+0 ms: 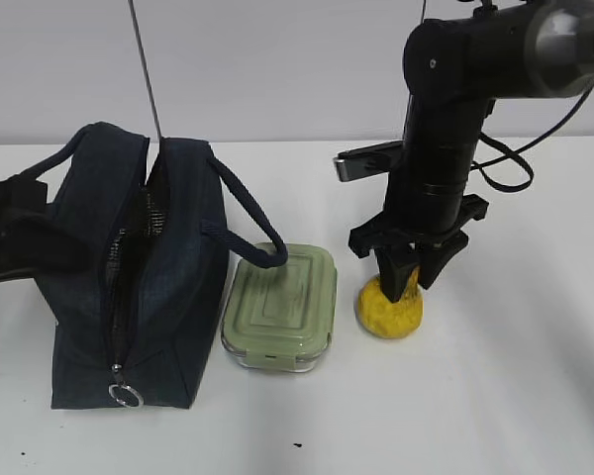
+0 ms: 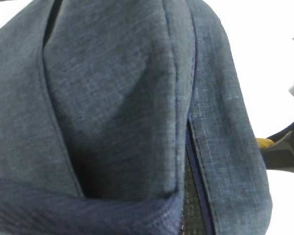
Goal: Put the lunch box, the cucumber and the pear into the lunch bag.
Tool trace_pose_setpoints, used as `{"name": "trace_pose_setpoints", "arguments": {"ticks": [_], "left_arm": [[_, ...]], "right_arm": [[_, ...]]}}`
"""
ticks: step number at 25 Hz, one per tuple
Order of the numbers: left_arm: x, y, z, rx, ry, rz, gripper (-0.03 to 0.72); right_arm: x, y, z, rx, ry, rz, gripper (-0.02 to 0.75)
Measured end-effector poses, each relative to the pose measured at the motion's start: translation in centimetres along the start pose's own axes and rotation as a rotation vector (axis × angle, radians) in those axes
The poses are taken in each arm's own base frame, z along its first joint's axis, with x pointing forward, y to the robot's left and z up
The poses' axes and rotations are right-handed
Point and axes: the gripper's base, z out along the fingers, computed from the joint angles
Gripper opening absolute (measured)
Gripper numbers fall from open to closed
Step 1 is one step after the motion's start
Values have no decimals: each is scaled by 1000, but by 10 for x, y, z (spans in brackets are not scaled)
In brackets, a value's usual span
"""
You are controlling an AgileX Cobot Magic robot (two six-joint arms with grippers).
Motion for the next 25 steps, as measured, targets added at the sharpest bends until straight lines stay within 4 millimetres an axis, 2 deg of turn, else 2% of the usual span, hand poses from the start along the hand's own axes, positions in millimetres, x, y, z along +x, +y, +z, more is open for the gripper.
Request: {"name": "trace_pose_setpoints", "arguments": {"ticks": [3,5,9,14,19,22,25], "left_arm": [[0,0,0,0,0,0,-19],[0,0,0,0,0,0,-19],[0,0,0,0,0,0,-19],[0,0,0,0,0,0,-19],[0,0,0,0,1,1,-19],[0,0,0,-1,1,2,-19],[0,0,0,-2,2,3,-19]], "right_arm": [[0,0,-1,-4,-3,1,258],[-2,1,-2,-5,-8,0,242],[-10,0,-11,19,-49,-12,237],[-23,0,-38,45,-147,-26,236],[-27,7,-86,29,-302,-33,234],[-25,17,-117,-47,-393,-33,234],[-25,28,-136,-144,-454,-61,232]]}}
